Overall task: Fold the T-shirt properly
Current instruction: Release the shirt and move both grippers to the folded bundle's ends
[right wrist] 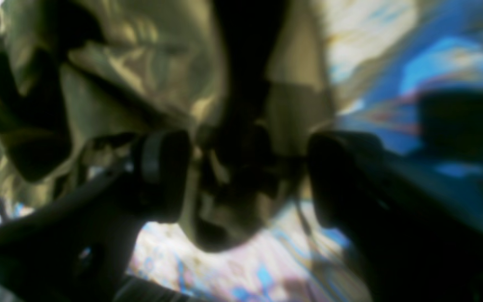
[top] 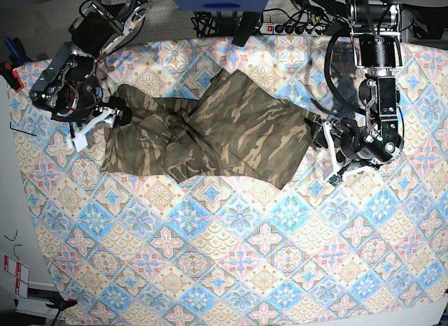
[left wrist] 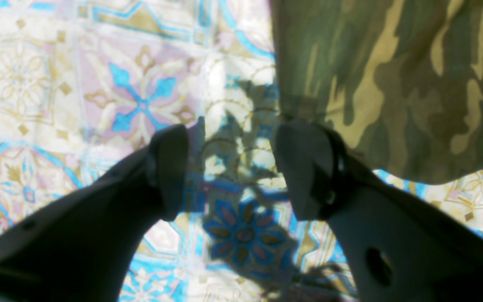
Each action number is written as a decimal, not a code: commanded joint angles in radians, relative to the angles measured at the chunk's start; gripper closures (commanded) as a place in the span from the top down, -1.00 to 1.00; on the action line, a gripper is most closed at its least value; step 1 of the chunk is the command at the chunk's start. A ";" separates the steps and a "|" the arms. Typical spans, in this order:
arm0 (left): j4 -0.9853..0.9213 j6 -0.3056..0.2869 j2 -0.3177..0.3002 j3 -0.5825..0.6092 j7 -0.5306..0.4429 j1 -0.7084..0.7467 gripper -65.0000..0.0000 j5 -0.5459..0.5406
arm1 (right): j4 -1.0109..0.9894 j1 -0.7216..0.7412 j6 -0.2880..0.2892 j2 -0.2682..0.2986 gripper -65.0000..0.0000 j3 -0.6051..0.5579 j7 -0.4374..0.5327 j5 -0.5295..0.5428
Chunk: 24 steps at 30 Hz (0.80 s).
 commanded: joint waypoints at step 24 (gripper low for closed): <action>-0.180 0.002 0.007 0.091 -0.150 -0.019 0.15 0.001 | -0.027 0.014 0.002 0.003 -0.59 -0.356 0.063 0.005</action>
